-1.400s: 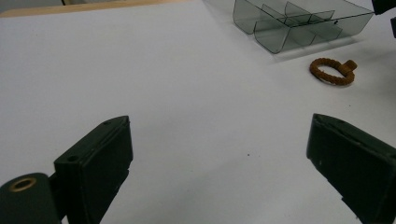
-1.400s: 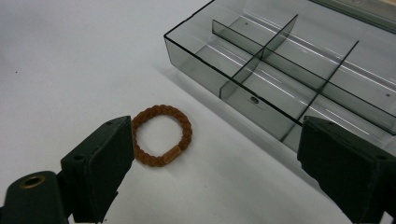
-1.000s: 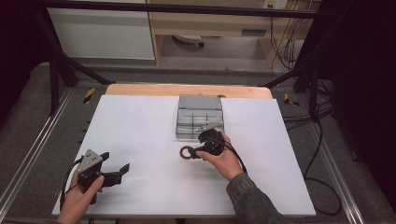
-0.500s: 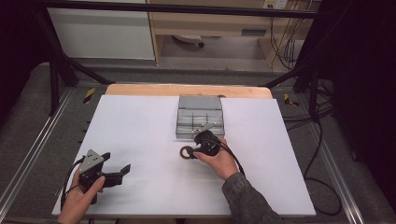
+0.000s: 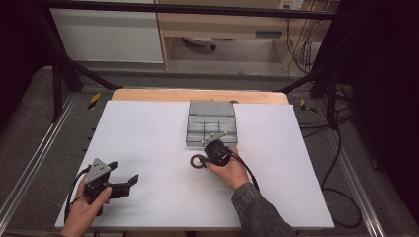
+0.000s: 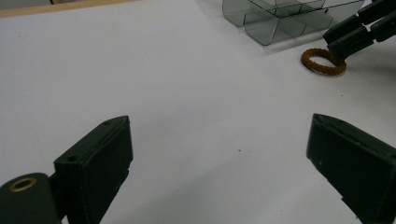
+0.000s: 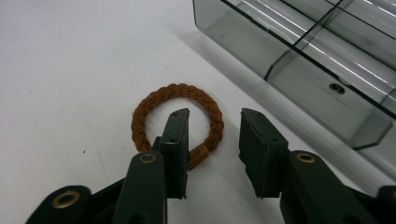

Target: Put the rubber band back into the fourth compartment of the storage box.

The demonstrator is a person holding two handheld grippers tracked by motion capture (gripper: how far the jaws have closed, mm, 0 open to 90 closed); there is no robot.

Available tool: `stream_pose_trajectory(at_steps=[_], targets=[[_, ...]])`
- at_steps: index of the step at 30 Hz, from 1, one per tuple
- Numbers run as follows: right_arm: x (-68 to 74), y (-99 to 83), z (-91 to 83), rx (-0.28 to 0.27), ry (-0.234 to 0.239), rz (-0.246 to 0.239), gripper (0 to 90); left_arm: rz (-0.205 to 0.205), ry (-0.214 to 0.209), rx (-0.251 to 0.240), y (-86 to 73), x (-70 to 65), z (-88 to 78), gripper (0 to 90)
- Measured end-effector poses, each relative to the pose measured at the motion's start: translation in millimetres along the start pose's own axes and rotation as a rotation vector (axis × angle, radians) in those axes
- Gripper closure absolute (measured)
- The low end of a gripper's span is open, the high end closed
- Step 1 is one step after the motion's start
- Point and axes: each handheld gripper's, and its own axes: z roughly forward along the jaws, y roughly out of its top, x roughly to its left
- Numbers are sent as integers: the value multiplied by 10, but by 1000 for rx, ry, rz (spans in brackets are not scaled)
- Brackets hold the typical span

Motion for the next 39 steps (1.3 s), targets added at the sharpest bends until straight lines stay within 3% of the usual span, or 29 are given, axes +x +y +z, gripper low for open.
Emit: stream_pose_trajectory(at_steps=[15,39], targets=[[28,-8,100,-11,-8,4,846,3,2,3,0,1,1,67],[66,107,-107,-111,44,-41,859,3,11,1,3,9,-10,67]])
